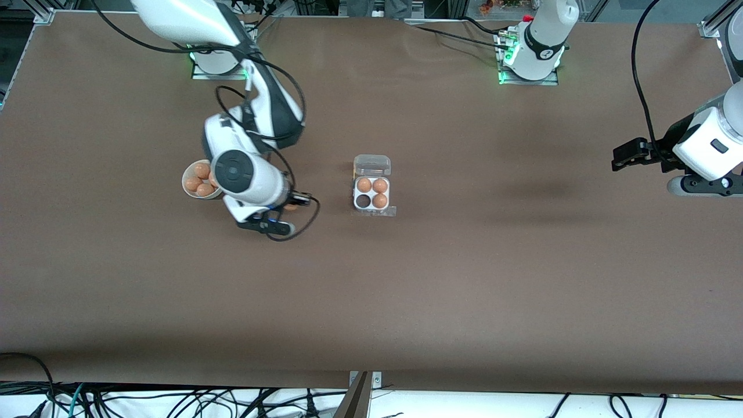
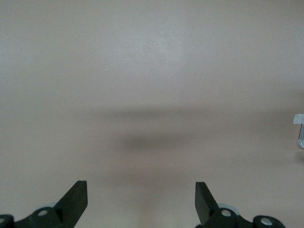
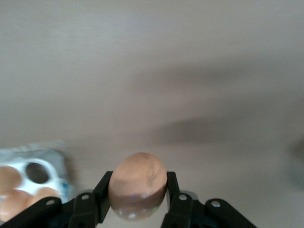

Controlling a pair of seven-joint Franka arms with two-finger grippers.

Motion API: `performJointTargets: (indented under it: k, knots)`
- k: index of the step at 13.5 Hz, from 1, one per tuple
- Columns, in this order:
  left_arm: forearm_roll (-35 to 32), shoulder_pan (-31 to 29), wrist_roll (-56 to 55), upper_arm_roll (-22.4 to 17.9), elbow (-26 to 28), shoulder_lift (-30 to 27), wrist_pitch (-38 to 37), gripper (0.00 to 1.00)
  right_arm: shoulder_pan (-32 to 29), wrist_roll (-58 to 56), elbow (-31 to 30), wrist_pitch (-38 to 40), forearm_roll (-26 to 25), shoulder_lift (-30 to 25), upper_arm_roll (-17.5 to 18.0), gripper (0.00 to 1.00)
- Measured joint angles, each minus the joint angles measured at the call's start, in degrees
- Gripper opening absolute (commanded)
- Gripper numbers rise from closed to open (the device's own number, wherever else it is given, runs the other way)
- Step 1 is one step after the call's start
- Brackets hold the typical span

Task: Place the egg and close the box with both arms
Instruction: 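Carry the egg with the right gripper over the carton's empty slot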

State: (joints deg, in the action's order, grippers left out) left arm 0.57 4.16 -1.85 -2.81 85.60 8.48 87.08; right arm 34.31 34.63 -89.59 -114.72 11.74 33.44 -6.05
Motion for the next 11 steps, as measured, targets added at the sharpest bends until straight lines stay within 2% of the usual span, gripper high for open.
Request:
performJointTargets:
  k: [5,8,11]
  knots:
    - [0.00,0.00,0.00,0.00,-0.02,0.01,0.00,1.00,5.09,7.26,7.91,-0.02,3.65,5.57,0.05,0.23]
    - [0.00,0.00,0.00,0.00,-0.03,0.01,0.00,1.00,6.26,7.57,8.77,-1.21,6.72,6.46,0.04,0.23]
    - [0.00,0.00,0.00,0.00,-0.03,0.01,0.00,1.00,6.88,7.57,8.80,-3.31,7.49,7.27,0.06,0.23]
